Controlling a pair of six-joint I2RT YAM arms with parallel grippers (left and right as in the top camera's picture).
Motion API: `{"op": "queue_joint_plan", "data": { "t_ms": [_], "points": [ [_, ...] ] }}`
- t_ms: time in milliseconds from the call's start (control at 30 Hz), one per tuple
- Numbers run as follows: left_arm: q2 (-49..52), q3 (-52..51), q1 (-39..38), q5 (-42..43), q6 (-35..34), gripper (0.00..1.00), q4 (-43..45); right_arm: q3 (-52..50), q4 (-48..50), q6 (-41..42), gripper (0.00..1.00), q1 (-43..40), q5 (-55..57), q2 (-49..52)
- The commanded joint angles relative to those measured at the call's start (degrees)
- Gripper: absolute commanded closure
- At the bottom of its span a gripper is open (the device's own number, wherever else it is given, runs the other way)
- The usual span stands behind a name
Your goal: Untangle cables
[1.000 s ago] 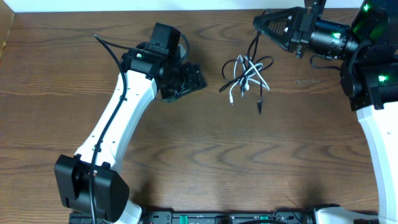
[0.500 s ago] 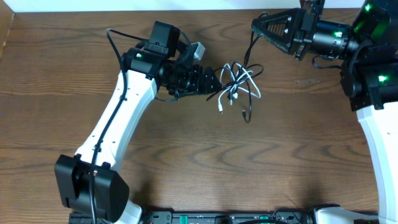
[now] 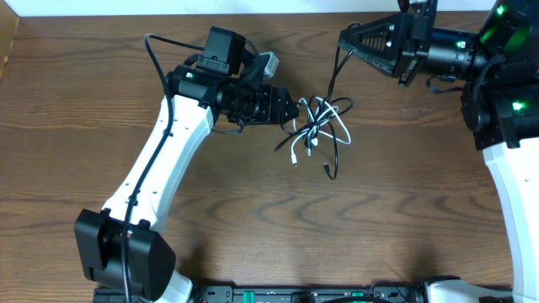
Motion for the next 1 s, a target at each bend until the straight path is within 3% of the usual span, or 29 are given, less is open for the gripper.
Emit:
{"op": "queue_joint_plan", "data": {
  "t_ms": [0, 67, 100, 167, 300, 367, 433, 567, 833, 967],
  "points": [
    [0.3, 0.0, -0.2, -1.7, 2.6, 0.28, -0.4, 1.0, 4.2, 5.4, 0.99, -0.1, -2.2, -1.2],
    [0.4, 0.0, -0.2, -1.7, 2.6, 0.29, -0.4, 1.0, 6.6, 6.8, 0.99, -0.1, -2.5, -1.2],
    [0.4, 0.0, -0.2, -1.8, 2.6, 0.34, -0.3, 1.0, 7.8, 7.7, 0.99, -0.1, -2.9, -1.2],
    [0.4, 0.0, -0.2, -3.7, 2.6, 0.57, -0.1, 1.0, 8.6, 8.1, 0.99, -0.1, -3.4, -1.2],
    [0.7, 0.0, -0.2, -3.9, 2.4, 0.59, 0.1, 1.0, 8.7, 8.0, 0.99, -0.1, -3.7, -1.2],
    [0.7, 0.0, -0.2, -3.9, 2.4, 0.78, 0.1, 1.0, 8.7, 8.0, 0.99, -0.1, -3.7, -1.2],
    [0.7, 0.0, -0.2, -5.4, 0.5, 0.85, 0.0, 1.0, 8.7, 6.8, 0.99, -0.1, -2.7, -1.2],
    [0.6, 0.0, 0.0, -7.0, -4.8, 0.85, -0.5, 1.0, 8.5, -2.1, 0.99, -0.1, 1.6, -1.1],
    [-3.5, 0.9, 6.4, 8.2, -5.9, 0.83, 0.4, 1.0, 7.0, -14.3, 0.99, -0.1, 11.4, -0.9],
    [-5.5, 0.9, 10.4, 12.1, -16.4, 0.83, 0.3, 1.0, 2.3, -14.2, 0.99, 0.4, 18.9, 0.1]
  ]
}}
